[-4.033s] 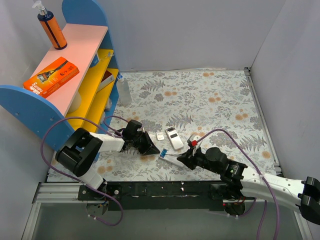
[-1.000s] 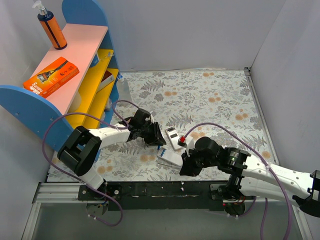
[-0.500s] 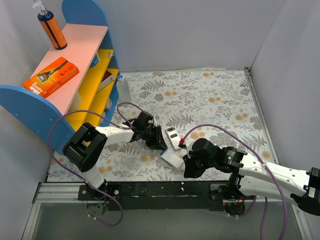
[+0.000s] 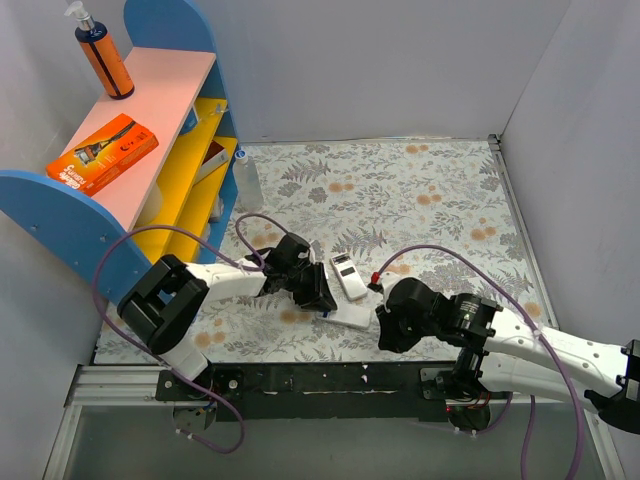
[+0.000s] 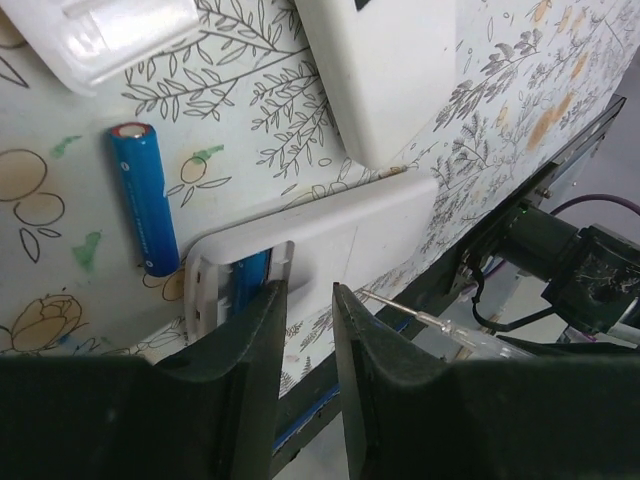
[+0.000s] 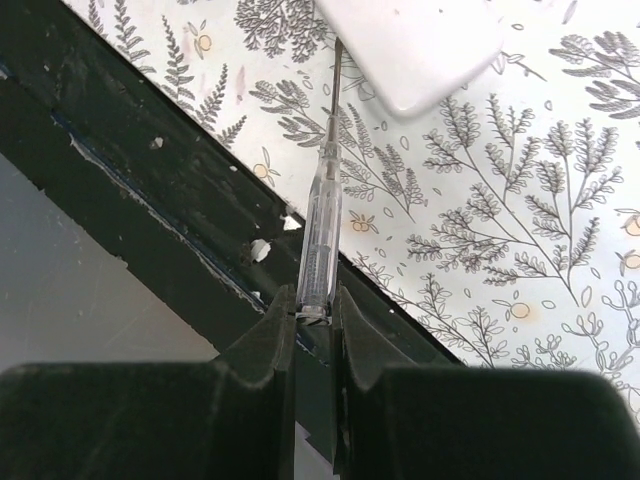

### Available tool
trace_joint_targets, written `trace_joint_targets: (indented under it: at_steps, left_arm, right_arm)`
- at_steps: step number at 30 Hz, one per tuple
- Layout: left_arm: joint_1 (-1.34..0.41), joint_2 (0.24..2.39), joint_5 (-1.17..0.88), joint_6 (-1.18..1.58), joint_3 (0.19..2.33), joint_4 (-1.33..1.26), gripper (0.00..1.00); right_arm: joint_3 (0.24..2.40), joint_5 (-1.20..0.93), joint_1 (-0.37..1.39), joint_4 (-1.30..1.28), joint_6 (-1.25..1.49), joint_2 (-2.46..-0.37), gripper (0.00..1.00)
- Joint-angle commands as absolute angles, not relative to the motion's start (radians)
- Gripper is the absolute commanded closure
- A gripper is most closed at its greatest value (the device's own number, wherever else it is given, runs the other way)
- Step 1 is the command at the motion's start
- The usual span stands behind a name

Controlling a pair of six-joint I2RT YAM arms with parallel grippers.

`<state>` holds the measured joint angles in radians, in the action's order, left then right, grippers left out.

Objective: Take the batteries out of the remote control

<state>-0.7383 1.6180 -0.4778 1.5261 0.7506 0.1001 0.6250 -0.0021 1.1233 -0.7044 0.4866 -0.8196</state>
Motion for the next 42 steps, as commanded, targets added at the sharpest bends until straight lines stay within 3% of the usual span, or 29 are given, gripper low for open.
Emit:
trace_joint_targets:
  at_steps: [1, 10, 17, 24, 31, 38, 42]
  left_arm:
    - [-0.787, 1.563, -0.454, 1.560, 0.719, 0.107, 0.75]
    - [-0.850, 1.491, -0.408, 1.641, 0.727, 0.090, 0.74]
    - [-0.848, 1.492, -0.247, 1.586, 0.879, 0.320, 0.72]
    - [-0.833, 1.555, -0.181, 1.549, 0.928, 0.390, 0.72]
    - [-0.831, 1.603, -0.184, 1.525, 0.911, 0.410, 0.72]
    - [-0.831, 1.591, -0.242, 1.531, 0.855, 0.361, 0.72]
    - [-0.833, 1.574, -0.288, 1.563, 0.804, 0.311, 0.74]
  right_arm:
    - [0.669, 0.078, 1.123, -0.742, 0.528, -0.793, 0.99]
    - [0.669, 0.118, 1.123, -0.775, 0.552, -0.762, 0.99]
    - [0.667, 0.037, 1.123, -0.752, 0.506, -0.727, 0.99]
    - [0.693, 0.049, 1.124, -0.768, 0.492, -0.738, 0.99]
    - [0.724, 0.130, 1.123, -0.831, 0.512, -0.787, 0.99]
    - [0.727, -0.044, 1.124, -0.718, 0.450, -0.769, 0.99]
    - [0.738, -0.012, 1.123, -0.742, 0.466, -0.781, 0.99]
